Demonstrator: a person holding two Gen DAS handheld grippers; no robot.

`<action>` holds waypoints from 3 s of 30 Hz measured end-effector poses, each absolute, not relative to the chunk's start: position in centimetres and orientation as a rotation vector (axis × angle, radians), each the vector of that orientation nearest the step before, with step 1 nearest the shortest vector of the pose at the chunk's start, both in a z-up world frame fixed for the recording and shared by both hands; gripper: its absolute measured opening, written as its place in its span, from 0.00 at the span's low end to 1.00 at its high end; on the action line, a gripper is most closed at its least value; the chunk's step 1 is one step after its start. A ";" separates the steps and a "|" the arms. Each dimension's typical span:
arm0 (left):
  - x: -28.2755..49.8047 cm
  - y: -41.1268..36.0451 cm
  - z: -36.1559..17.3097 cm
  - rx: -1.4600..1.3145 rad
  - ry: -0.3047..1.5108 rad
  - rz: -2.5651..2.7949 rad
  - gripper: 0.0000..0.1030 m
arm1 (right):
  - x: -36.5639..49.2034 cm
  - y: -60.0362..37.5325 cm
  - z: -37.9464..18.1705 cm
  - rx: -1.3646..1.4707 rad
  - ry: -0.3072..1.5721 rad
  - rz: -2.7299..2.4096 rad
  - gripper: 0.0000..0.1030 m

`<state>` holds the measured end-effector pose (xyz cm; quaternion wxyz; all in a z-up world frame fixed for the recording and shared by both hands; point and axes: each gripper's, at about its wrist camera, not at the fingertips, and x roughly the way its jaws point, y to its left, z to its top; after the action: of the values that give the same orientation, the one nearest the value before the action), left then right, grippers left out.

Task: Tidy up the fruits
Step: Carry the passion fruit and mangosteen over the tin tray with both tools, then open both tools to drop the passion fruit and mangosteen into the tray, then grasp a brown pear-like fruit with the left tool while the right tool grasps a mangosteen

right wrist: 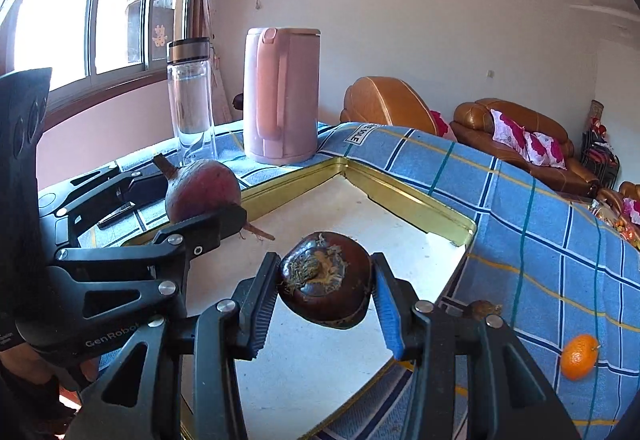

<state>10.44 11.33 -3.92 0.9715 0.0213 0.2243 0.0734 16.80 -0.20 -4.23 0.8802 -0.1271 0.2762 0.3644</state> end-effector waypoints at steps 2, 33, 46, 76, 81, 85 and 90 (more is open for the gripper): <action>10.9 11.7 -4.1 0.040 0.476 0.152 0.53 | 17.1 0.3 -4.8 -0.265 0.598 0.760 0.46; 13.6 13.1 -5.8 0.034 0.615 0.176 0.53 | 18.3 2.0 -6.7 -0.286 0.709 0.738 0.46; 13.6 13.0 -5.7 0.034 0.615 0.176 0.54 | 18.2 2.0 -6.7 -0.294 0.711 0.730 0.46; 8.1 9.5 -2.9 -0.007 0.346 0.175 0.91 | 13.9 -3.7 -3.8 -0.305 0.549 0.637 0.75; 7.0 6.5 -2.0 -0.004 0.327 0.093 0.91 | 12.2 -8.0 -3.2 -0.285 0.515 0.588 0.75; 6.7 3.4 -2.0 0.027 0.344 0.028 0.91 | 11.1 -12.6 -3.0 -0.223 0.511 0.519 0.76; 7.0 -0.2 -2.9 0.057 0.401 -0.069 0.91 | 10.2 -17.4 -4.1 -0.158 0.535 0.429 0.76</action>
<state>7.01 -0.21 -2.93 0.9789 0.0284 0.1992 -0.0343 10.21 -17.45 -4.12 0.9387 -0.0776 0.2619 0.2103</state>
